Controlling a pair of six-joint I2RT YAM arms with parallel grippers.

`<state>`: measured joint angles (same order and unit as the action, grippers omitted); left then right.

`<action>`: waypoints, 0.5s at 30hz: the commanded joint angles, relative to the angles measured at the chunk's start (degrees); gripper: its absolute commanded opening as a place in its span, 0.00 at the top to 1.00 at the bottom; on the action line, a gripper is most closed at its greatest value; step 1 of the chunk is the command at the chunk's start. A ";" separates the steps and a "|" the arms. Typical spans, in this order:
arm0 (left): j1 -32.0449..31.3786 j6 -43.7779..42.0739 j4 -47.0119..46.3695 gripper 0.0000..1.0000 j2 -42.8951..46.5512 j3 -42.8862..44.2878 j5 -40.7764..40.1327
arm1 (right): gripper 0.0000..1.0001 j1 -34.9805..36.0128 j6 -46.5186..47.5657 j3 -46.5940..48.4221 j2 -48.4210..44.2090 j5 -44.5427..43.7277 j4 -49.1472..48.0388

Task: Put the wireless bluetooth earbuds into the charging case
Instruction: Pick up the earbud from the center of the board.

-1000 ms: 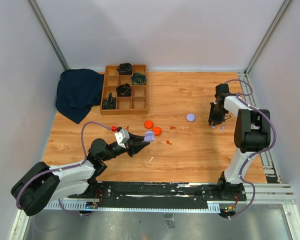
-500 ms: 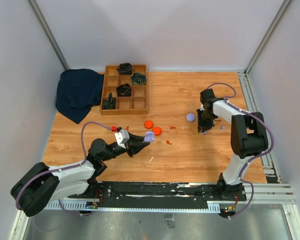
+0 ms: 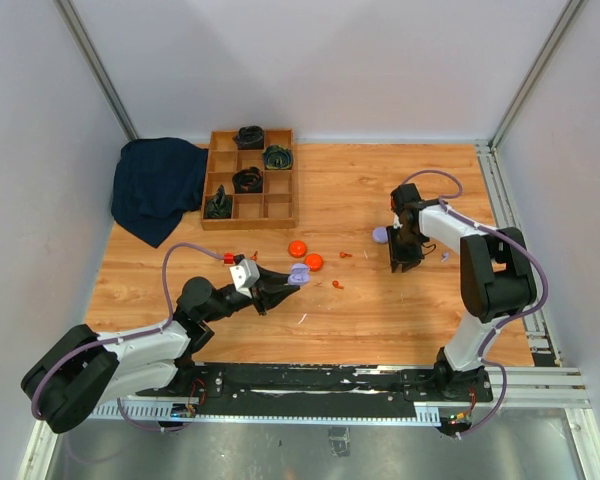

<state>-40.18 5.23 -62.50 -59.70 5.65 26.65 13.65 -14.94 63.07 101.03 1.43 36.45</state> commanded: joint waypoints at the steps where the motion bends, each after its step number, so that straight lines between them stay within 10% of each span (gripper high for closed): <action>1: 0.37 -0.91 -0.61 1.00 0.73 0.46 0.29 | 0.69 0.68 0.79 -1.12 -0.35 -4.23 1.74; 15: 0.37 -1.01 -0.61 1.00 0.62 0.50 0.59 | 0.49 -1.51 9.60 4.87 -6.01 -2.95 3.73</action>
<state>-40.18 5.10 -61.93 -59.70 5.65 26.70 13.67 -9.54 64.55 96.84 -1.58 38.81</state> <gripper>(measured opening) 0.267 0.488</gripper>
